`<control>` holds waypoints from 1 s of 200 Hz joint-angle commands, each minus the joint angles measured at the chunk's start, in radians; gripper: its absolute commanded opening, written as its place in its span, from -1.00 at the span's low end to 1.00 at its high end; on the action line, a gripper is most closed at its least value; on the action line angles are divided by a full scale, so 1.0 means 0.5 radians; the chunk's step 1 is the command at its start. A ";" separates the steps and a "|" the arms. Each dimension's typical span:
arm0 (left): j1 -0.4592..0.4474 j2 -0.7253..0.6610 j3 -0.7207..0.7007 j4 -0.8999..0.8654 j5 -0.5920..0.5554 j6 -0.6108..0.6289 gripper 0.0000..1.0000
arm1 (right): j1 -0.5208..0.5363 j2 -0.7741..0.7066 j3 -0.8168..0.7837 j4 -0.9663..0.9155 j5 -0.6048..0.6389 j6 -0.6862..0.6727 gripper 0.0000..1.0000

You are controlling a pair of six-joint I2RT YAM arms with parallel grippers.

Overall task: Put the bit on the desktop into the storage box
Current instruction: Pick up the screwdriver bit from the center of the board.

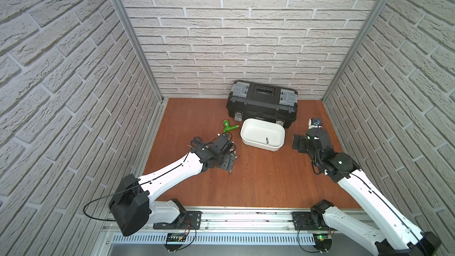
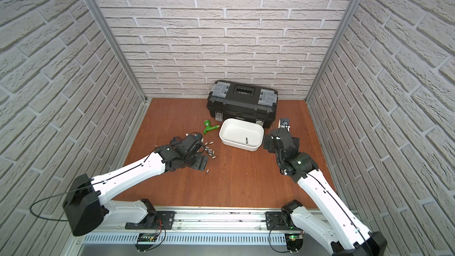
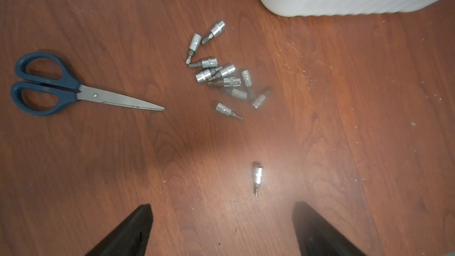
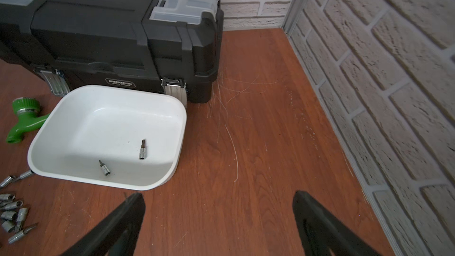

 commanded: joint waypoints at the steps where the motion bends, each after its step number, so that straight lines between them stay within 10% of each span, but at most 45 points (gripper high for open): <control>1: -0.046 0.100 0.096 -0.050 -0.031 0.027 0.79 | -0.016 -0.217 -0.099 0.014 0.168 0.083 0.96; 73: -0.114 0.437 0.204 -0.067 0.104 0.023 0.43 | -0.019 -0.732 -0.288 0.029 0.347 0.169 0.96; 200: -0.116 0.688 0.189 0.007 0.264 0.020 -0.18 | -0.019 -0.735 -0.306 0.025 0.382 0.210 0.96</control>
